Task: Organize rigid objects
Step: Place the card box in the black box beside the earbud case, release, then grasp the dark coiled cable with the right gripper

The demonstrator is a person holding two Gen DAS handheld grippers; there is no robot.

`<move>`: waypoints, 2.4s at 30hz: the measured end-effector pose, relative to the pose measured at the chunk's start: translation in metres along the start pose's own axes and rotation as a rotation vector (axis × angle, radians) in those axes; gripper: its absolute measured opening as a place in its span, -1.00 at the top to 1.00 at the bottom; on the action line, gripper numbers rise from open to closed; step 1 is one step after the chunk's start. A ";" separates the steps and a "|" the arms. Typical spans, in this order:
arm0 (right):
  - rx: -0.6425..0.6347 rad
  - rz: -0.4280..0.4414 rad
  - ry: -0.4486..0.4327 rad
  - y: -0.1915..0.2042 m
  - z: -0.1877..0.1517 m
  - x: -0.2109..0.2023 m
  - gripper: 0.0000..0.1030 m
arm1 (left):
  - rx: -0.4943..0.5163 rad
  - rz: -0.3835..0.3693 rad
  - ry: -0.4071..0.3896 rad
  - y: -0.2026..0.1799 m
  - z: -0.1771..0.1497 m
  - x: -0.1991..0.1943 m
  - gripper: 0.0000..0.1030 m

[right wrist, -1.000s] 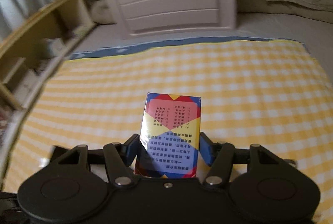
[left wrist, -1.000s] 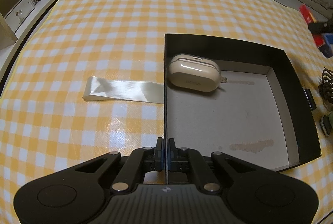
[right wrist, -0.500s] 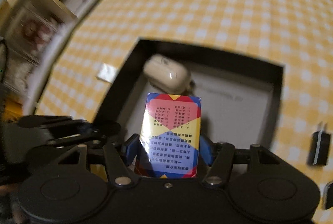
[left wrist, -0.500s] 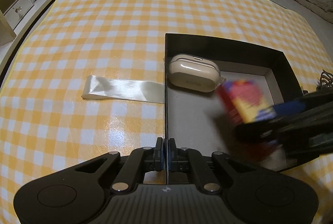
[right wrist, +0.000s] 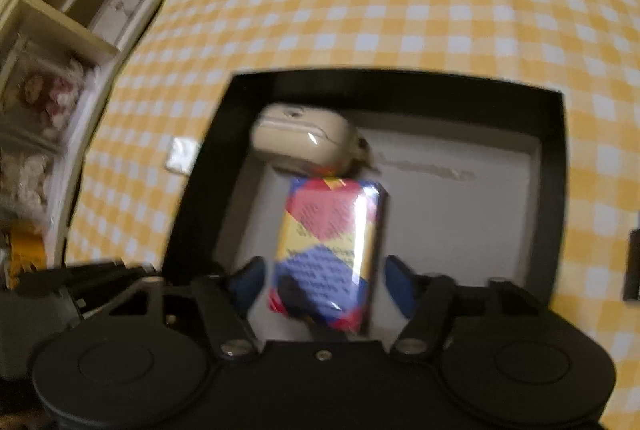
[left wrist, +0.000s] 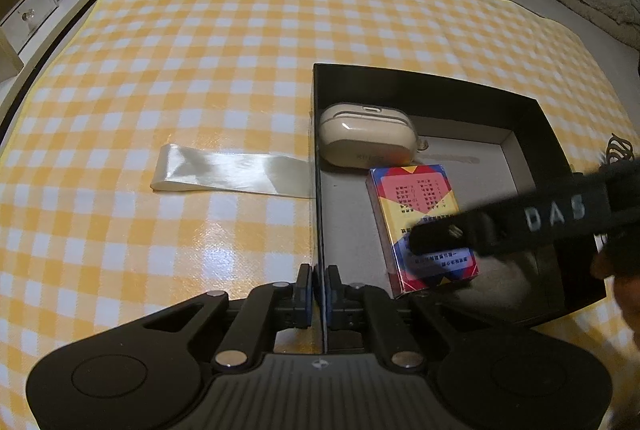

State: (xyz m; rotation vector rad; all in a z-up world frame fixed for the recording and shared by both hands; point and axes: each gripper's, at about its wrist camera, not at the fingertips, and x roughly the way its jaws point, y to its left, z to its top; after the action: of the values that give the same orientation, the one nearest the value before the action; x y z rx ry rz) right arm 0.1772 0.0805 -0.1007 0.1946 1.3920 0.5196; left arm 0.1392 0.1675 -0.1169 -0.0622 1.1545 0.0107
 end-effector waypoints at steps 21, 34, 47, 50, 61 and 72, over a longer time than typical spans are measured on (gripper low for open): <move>-0.052 0.095 -0.035 0.011 0.004 0.014 0.39 | 0.008 0.011 0.001 -0.004 0.000 0.002 0.91; -0.043 0.106 -0.186 -0.013 0.002 -0.057 0.32 | -0.015 0.018 0.008 -0.004 0.001 -0.001 0.91; -0.023 0.050 -0.360 -0.051 -0.012 -0.127 -0.40 | -0.054 0.014 -0.019 0.005 0.000 -0.025 0.92; -0.027 0.006 -0.413 -0.062 -0.017 -0.143 -0.54 | -0.046 0.021 -0.023 0.003 -0.001 -0.029 0.93; 0.070 -0.268 -0.521 -0.138 -0.018 -0.175 -0.62 | -0.042 0.026 -0.025 0.001 -0.002 -0.030 0.93; 0.344 -0.394 -0.382 -0.228 -0.017 -0.152 -0.50 | -0.041 0.024 -0.025 0.001 -0.003 -0.031 0.94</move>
State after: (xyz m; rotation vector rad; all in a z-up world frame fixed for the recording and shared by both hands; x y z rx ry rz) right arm 0.2012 -0.1910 -0.0673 0.2730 1.0963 -0.0873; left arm 0.1240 0.1689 -0.0893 -0.0843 1.1305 0.0567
